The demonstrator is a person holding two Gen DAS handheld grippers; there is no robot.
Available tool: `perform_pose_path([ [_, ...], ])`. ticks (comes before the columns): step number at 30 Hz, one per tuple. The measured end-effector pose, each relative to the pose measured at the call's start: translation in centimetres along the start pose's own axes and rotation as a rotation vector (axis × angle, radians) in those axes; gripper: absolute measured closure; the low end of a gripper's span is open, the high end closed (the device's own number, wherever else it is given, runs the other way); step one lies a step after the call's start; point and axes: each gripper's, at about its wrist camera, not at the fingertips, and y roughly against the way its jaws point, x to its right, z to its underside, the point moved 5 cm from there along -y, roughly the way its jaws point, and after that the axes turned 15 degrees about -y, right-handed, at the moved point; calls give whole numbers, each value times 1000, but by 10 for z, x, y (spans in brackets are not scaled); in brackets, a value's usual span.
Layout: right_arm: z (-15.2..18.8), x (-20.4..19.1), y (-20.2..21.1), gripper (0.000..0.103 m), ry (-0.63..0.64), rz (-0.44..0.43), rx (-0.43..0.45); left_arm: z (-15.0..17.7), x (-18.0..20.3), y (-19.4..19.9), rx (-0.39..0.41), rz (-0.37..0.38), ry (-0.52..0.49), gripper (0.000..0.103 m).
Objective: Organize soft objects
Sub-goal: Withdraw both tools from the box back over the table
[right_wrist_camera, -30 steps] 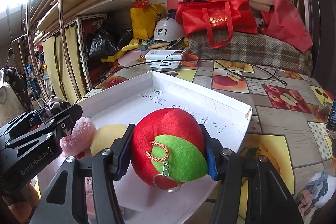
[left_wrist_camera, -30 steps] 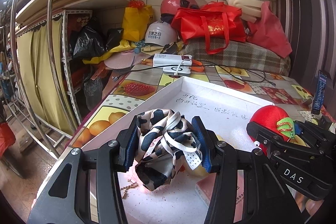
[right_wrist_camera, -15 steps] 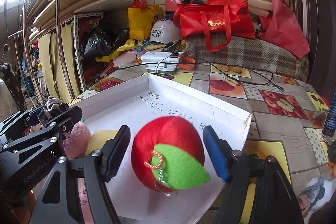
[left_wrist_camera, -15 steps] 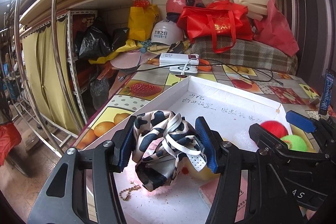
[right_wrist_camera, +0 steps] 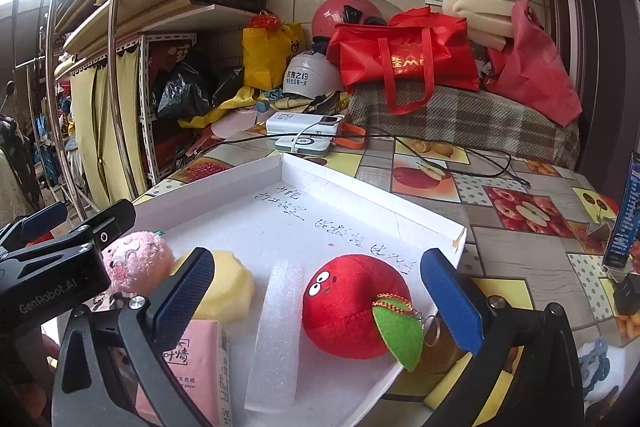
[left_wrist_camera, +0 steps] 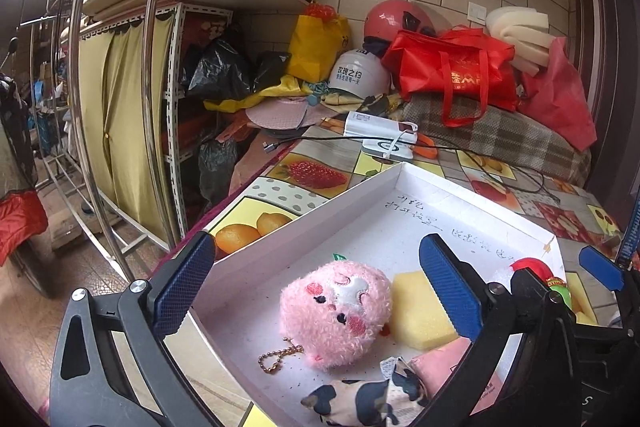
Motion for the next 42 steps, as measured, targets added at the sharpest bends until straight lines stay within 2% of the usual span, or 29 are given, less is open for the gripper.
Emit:
perform_pose_path([
  [5, 0, -5, 7, 0, 26, -8, 38, -1, -2, 6, 26, -24, 14, 0],
  [15, 5, -3, 22, 0, 17, -23, 52, 2, 0, 18, 41, -79, 10, 0],
  [22, 17, 1, 57, 0, 43, -80, 86, 8, 12, 36, 52, -64, -20, 0],
  [27, 28, 20, 91, 0, 61, -132, 96, 15, 29, 45, 29, 36, -24, 0],
  [31, 31, 57, 113, 0, 33, -136, 85, 18, 61, 57, 21, 141, -74, 0],
  [35, 32, 109, 129, 0, -7, -79, 60, 20, 105, 73, 29, 250, -190, 0],
  [42, 40, 201, 147, 0, -83, 61, -65, 30, 189, 110, 37, 502, -376, 0],
])
